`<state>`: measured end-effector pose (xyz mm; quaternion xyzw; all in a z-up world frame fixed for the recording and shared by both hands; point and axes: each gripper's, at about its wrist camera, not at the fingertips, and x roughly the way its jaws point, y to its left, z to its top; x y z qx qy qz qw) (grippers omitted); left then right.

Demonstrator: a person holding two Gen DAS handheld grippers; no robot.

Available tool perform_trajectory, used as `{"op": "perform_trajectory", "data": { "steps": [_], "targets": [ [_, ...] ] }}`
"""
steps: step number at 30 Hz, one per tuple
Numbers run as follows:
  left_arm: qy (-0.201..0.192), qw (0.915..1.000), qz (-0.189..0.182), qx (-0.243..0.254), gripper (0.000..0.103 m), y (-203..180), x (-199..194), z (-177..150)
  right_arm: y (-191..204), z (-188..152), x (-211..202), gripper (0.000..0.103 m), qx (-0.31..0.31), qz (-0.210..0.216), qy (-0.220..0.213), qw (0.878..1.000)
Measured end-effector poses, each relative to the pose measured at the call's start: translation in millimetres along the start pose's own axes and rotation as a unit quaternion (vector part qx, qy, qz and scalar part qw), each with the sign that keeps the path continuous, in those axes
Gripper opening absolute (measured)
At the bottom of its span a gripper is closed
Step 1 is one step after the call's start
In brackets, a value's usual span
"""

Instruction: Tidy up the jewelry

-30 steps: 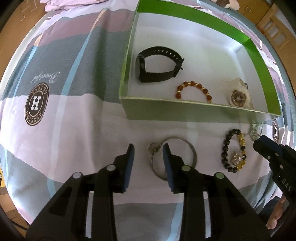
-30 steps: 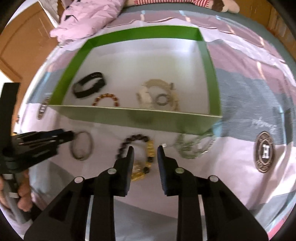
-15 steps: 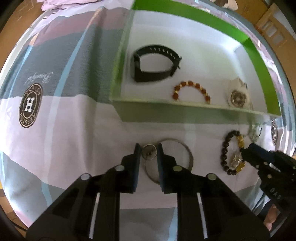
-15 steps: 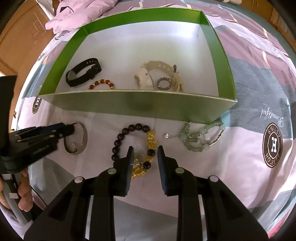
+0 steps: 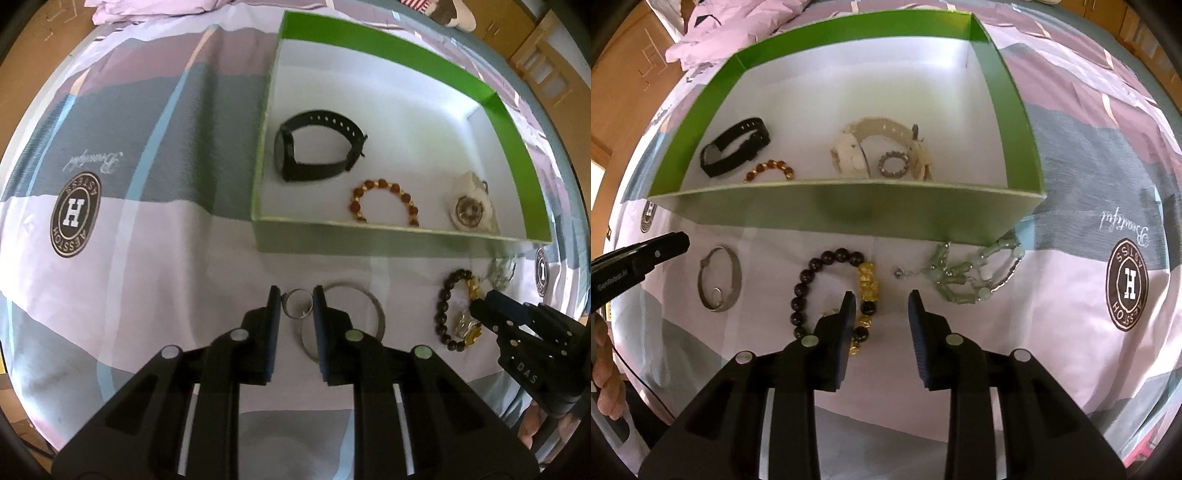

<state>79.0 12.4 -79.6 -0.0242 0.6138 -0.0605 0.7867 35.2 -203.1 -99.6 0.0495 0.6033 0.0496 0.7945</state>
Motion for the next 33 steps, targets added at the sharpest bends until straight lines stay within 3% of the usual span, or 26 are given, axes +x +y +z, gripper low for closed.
{"op": "perform_trajectory", "data": {
  "steps": [4, 7, 10, 12, 14, 18, 21, 23, 27, 33],
  "targets": [
    [-0.002, 1.0000, -0.001, 0.002, 0.017, 3, -1, -2, 6, -2, 6, 0.030, -0.013, -0.012, -0.002, 1.000],
    [-0.003, 1.0000, 0.002, 0.001, 0.017, -2, 2, 0, 9, -3, 5, 0.010, -0.016, 0.000, 0.000, 1.000],
    [-0.006, 1.0000, -0.001, 0.001, 0.017, -2, -2, -1, 14, -2, -4, 0.010, -0.014, 0.012, -0.015, 1.000],
    [-0.012, 0.9999, -0.002, 0.001, 0.017, -1, -7, -1, 16, -2, -12, 0.003, -0.015, 0.036, -0.022, 0.999],
    [-0.021, 0.9998, -0.002, 0.003, 0.017, -1, -12, 0, 20, -2, -25, 0.003, -0.020, 0.061, -0.031, 0.997],
    [-0.021, 0.9997, 0.000, 0.009, 0.017, -5, -13, 0, 27, -5, -42, 0.003, -0.031, 0.069, -0.051, 0.996],
    [-0.014, 0.9998, 0.005, 0.014, 0.017, -8, -7, -1, 24, -3, -35, 0.004, -0.030, 0.037, -0.047, 0.998],
    [-0.011, 0.9998, 0.005, 0.015, 0.017, -9, -6, -2, 14, -1, -19, 0.014, -0.017, 0.019, -0.027, 0.999],
    [-0.013, 0.9998, 0.003, 0.012, 0.017, -10, -6, 1, 7, 2, 3, 0.014, -0.010, 0.012, -0.008, 1.000],
    [-0.018, 0.9998, 0.002, 0.011, 0.017, -6, -11, 0, 12, 2, 9, 0.012, -0.017, 0.011, -0.014, 1.000]
  ]
}}
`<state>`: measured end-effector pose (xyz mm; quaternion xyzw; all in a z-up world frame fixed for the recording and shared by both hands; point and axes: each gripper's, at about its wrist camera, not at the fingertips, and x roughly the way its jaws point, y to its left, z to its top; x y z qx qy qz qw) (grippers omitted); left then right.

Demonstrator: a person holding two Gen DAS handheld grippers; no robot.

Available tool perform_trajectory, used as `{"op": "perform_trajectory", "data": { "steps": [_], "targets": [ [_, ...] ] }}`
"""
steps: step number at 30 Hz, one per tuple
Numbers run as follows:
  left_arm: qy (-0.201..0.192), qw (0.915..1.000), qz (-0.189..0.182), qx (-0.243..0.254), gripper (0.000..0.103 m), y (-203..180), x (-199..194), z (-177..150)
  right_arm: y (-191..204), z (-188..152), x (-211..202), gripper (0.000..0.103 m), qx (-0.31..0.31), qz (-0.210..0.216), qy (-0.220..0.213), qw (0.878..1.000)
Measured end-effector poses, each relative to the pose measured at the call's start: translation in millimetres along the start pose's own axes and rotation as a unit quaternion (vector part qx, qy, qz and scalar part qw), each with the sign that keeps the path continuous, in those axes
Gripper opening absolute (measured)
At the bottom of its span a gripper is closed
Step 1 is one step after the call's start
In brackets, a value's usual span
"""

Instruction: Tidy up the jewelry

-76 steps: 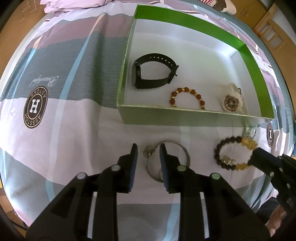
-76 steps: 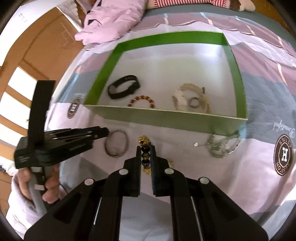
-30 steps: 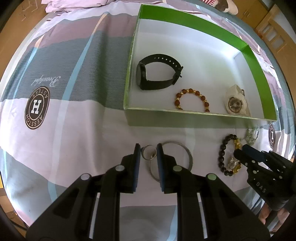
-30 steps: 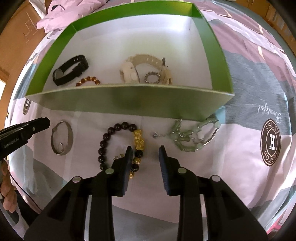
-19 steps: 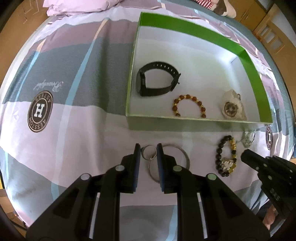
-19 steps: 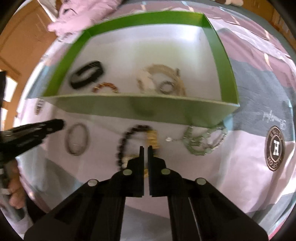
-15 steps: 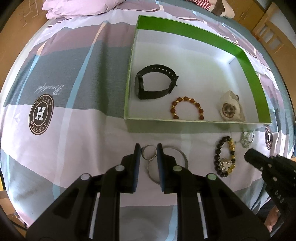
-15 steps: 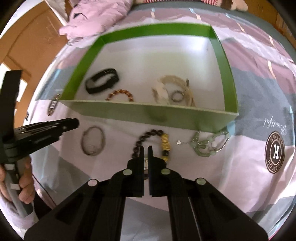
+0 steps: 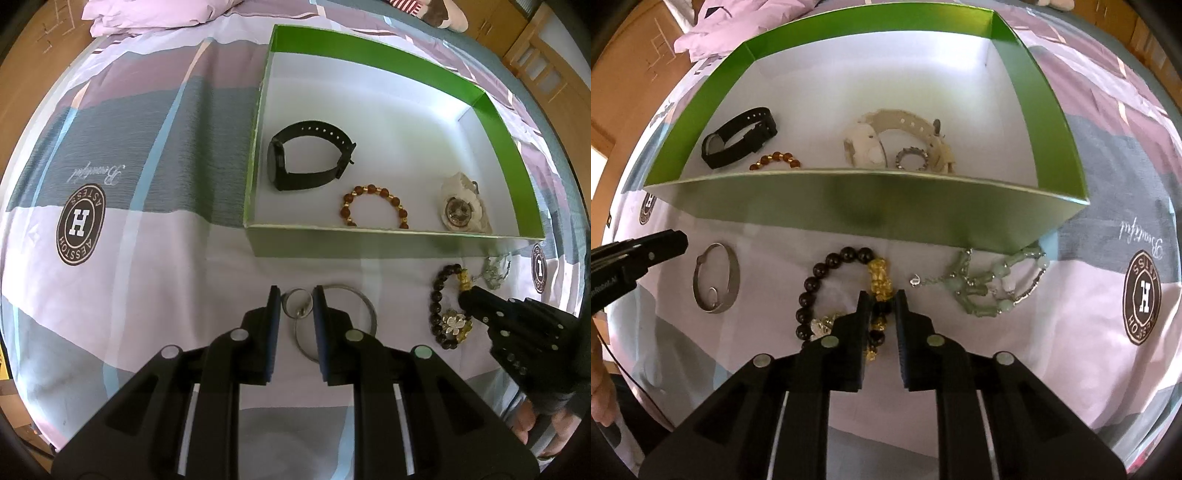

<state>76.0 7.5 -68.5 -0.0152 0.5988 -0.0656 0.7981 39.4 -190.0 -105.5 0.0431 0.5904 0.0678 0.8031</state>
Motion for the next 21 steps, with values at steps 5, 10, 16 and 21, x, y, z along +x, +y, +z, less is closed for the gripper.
{"op": "perform_trajectory", "data": {
  "steps": [5, 10, 16, 21],
  "targets": [
    [-0.016, 0.9999, -0.002, 0.002, 0.017, 1, -13, 0, 5, 1, -23, 0.002, 0.005, 0.060, -0.018, 0.998],
    [-0.017, 0.9998, -0.001, 0.010, 0.017, -2, -15, 0, 22, 0, -50, 0.001, -0.016, 0.087, -0.055, 0.995],
    [-0.007, 0.9999, 0.003, 0.014, 0.017, -4, -6, -1, 12, 4, -37, 0.004, -0.017, 0.038, -0.039, 0.998],
    [-0.005, 0.9999, 0.003, 0.013, 0.017, -3, -5, 0, 4, 3, -12, 0.015, -0.004, 0.029, -0.011, 0.999]
  ]
}}
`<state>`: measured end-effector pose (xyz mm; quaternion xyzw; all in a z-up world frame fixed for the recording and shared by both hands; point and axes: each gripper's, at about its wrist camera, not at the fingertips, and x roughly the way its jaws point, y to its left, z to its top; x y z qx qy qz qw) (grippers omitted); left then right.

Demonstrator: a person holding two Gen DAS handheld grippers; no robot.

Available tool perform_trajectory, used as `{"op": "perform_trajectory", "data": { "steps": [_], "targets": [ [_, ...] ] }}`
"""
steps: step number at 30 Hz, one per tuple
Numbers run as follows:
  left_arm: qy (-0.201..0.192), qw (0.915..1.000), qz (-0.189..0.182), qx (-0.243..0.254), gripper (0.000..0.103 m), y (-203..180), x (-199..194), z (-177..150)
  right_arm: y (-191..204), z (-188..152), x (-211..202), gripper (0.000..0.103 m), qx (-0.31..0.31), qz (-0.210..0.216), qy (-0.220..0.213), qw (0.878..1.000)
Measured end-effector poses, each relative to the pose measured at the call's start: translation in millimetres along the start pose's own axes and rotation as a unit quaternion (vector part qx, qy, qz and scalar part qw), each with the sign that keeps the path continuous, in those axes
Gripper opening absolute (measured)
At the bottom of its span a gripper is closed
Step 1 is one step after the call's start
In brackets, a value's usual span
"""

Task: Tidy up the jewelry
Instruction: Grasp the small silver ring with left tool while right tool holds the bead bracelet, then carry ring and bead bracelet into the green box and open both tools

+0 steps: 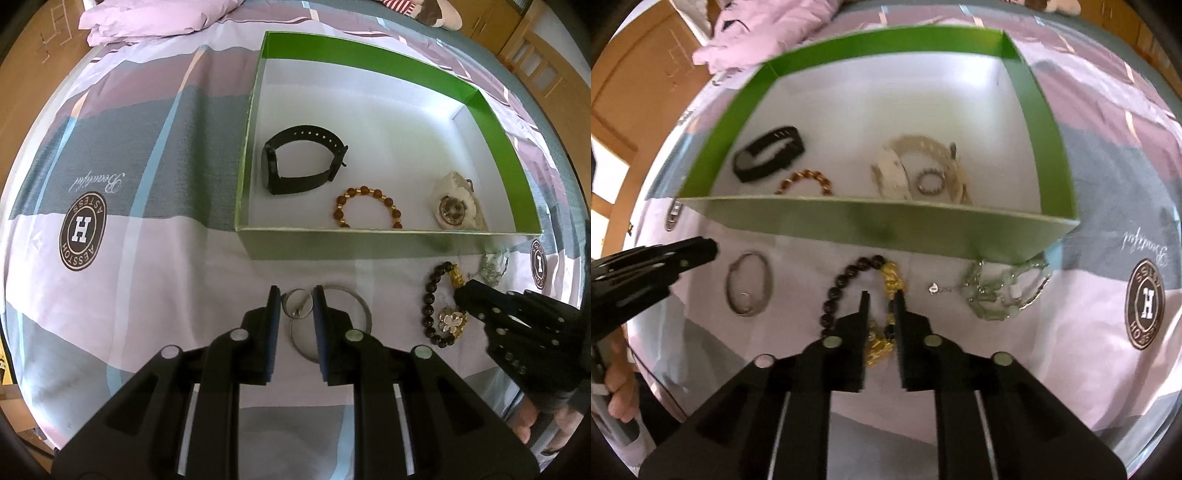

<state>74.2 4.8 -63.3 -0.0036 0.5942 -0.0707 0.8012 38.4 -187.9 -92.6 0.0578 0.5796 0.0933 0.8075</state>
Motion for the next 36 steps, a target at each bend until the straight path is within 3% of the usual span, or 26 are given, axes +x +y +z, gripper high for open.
{"op": "perform_trajectory", "data": {
  "steps": [8, 11, 23, 36],
  "targets": [
    [-0.003, 1.0000, -0.001, 0.000, 0.017, 0, -2, 0, 3, 1, 12, 0.013, -0.010, -0.021, -0.001, 1.000],
    [-0.008, 1.0000, -0.002, -0.001, 0.017, 0, -7, -1, 1, 1, 3, 0.010, 0.004, 0.011, -0.005, 1.000],
    [-0.028, 0.9995, -0.012, 0.010, 0.017, -7, -25, -1, 10, -4, -56, 0.009, -0.010, 0.073, -0.060, 0.995],
    [-0.048, 0.9983, -0.022, 0.025, 0.017, -20, -43, 6, 12, -1, -85, 0.009, -0.016, 0.084, -0.093, 0.992]
  ]
}}
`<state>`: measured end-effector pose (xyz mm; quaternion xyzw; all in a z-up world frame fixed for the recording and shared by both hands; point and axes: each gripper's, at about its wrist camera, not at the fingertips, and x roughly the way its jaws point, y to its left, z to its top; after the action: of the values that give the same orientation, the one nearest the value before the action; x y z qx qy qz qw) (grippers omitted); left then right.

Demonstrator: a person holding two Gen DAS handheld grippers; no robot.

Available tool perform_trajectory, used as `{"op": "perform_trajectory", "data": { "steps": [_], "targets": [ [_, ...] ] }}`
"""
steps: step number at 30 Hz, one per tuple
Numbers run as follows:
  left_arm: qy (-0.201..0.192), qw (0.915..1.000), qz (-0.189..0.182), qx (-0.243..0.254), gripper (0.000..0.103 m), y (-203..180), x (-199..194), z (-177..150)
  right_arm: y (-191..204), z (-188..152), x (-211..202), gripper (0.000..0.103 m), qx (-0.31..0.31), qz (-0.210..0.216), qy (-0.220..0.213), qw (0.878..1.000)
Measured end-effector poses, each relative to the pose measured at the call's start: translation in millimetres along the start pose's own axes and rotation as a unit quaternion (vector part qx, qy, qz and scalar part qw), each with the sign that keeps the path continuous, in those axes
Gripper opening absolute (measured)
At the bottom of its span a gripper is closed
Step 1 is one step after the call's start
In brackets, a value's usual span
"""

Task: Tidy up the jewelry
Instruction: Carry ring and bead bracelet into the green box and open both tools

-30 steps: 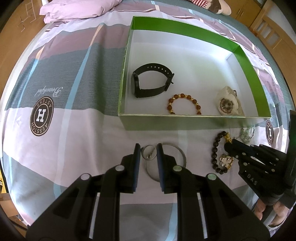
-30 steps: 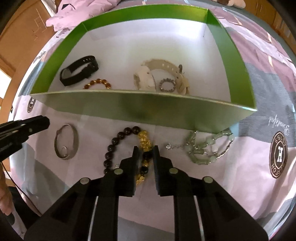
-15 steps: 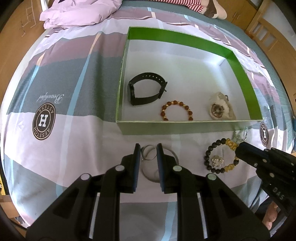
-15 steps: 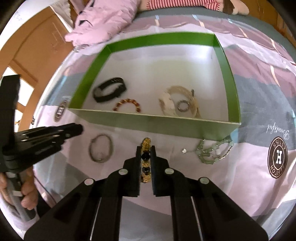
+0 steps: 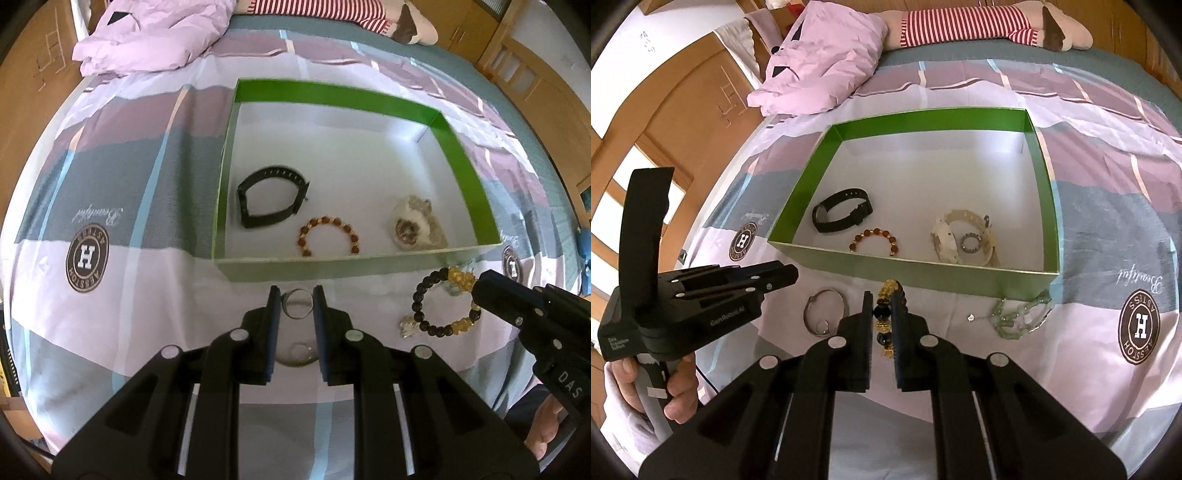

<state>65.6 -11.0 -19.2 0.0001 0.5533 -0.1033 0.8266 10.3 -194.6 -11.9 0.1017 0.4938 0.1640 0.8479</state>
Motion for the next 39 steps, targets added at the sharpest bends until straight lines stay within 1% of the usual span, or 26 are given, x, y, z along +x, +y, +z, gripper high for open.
{"op": "perform_trajectory", "data": {
  "steps": [5, 9, 12, 14, 17, 23, 26, 27, 28, 29, 30, 31, 33, 35, 36, 37, 39],
  "targets": [
    [-0.025, 0.9997, -0.004, 0.000, 0.017, -9, -16, 24, 1, 13, -13, 0.009, 0.000, -0.013, -0.024, 1.000],
    [-0.052, 0.9984, 0.019, 0.008, 0.017, -15, -22, 45, 0, 31, -33, 0.009, 0.004, -0.021, -0.057, 0.998],
    [-0.047, 0.9988, 0.014, 0.000, 0.017, -14, -12, 57, 0, 49, -43, 0.009, -0.004, -0.036, -0.079, 0.996],
    [-0.040, 0.9991, 0.013, -0.003, 0.017, -13, -1, 62, -2, 58, -41, 0.009, -0.002, -0.046, -0.081, 0.996],
    [-0.025, 0.9995, 0.019, -0.008, 0.017, -10, 18, 65, -15, 65, -24, 0.009, 0.008, -0.057, -0.076, 0.995],
    [-0.002, 0.9996, 0.024, -0.017, 0.017, -3, 44, 66, -42, 68, 19, 0.009, 0.037, -0.073, -0.041, 0.996],
    [0.005, 0.9995, 0.028, -0.015, 0.019, -3, 50, 63, -45, 67, 26, 0.009, 0.040, -0.079, -0.035, 0.995],
    [0.005, 0.9995, 0.029, -0.015, 0.024, -2, 49, 63, -46, 67, 27, 0.010, 0.040, -0.083, -0.036, 0.995],
    [0.003, 0.9994, 0.030, -0.016, 0.033, -2, 48, 63, -45, 67, 26, 0.015, 0.040, -0.085, -0.039, 0.995],
    [0.000, 0.9994, 0.031, -0.017, 0.037, -2, 47, 62, -44, 67, 25, 0.025, 0.040, -0.086, -0.042, 0.995],
    [-0.004, 0.9994, 0.031, -0.017, 0.041, -3, 43, 62, -44, 67, 22, 0.031, 0.039, -0.086, -0.045, 0.995],
    [-0.007, 0.9994, 0.030, -0.016, 0.041, -4, 41, 62, -43, 66, 21, 0.040, 0.039, -0.087, -0.048, 0.994],
    [-0.007, 0.9996, 0.025, -0.012, 0.041, -5, 36, 60, -41, 65, 15, 0.042, 0.039, -0.087, -0.054, 0.994],
    [-0.003, 0.9997, 0.021, -0.013, 0.046, -5, 30, 58, -38, 63, 11, 0.042, 0.037, -0.078, -0.052, 0.995],
    [0.000, 0.9997, 0.018, -0.014, 0.054, -5, 26, 55, -37, 62, 8, 0.042, 0.036, -0.074, -0.051, 0.995],
    [0.000, 0.9998, 0.017, -0.014, 0.061, -6, 22, 52, -36, 60, 6, 0.042, 0.037, -0.071, -0.051, 0.996],
    [-0.004, 0.9997, 0.022, -0.008, 0.065, -8, 13, 44, -34, 56, 1, 0.051, 0.037, -0.060, -0.044, 0.997]
  ]
}}
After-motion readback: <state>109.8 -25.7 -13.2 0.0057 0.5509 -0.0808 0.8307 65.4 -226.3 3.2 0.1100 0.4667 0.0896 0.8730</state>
